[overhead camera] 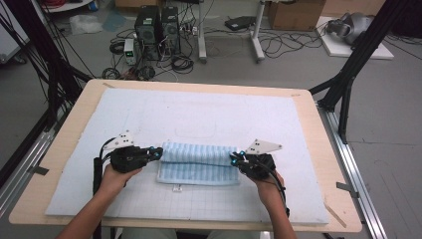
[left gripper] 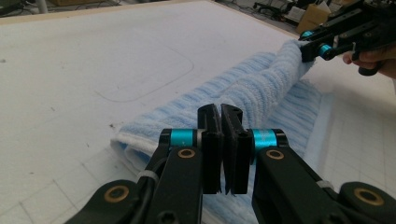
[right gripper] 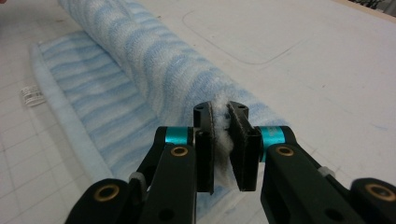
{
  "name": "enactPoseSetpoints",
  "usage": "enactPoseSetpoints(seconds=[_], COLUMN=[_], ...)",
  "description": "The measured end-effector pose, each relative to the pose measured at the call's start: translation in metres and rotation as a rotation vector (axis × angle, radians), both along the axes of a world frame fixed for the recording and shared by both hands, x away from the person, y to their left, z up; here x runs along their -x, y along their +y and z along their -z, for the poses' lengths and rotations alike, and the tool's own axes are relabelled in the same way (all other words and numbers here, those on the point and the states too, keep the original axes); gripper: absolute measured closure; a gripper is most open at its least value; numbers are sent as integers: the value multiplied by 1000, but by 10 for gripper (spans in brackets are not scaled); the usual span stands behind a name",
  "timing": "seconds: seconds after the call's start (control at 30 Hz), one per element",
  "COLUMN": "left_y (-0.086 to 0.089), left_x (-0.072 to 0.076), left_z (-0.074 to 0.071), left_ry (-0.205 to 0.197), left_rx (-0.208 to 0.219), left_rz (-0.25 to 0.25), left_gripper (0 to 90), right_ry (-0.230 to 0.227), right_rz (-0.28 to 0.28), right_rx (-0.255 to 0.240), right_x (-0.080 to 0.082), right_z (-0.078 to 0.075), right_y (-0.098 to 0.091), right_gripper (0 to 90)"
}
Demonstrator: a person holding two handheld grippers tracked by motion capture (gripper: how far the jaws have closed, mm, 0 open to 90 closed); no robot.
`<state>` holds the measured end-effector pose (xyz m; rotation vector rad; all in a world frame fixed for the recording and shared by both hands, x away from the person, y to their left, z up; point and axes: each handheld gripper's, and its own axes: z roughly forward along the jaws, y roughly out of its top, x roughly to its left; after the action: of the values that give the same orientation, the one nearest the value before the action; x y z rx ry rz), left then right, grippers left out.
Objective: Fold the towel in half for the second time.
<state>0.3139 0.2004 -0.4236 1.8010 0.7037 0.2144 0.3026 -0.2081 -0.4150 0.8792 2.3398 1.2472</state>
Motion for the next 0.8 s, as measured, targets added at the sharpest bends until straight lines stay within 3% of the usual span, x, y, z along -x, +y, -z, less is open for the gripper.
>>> enactPoseSetpoints(seconds=[0.23,0.47,0.57,0.67,0.73,0.8], left_y=[-2,2,4,6,8,8], left_x=[12,21,20,17,15,11], left_z=[6,10,9,3,-1,-4], left_ry=[15,43,54,52,42,35], left_rx=[-23,-44,-21,36,61,66], left_rz=[20,59,57,26,7,-10], left_gripper=[859,840,769,640,614,611], right_ry=[-8,-8,-8,-9,-9,-8], right_rz=[-12,-31,-27,-21,-17,5], right_rx=[-2,30,29,6,-13,-67], right_x=[13,21,22,22,24,24], right_z=[5,9,9,8,6,1], right_y=[-3,-3,-5,-8,-11,-15], right_gripper=[813,806,802,777,697,603])
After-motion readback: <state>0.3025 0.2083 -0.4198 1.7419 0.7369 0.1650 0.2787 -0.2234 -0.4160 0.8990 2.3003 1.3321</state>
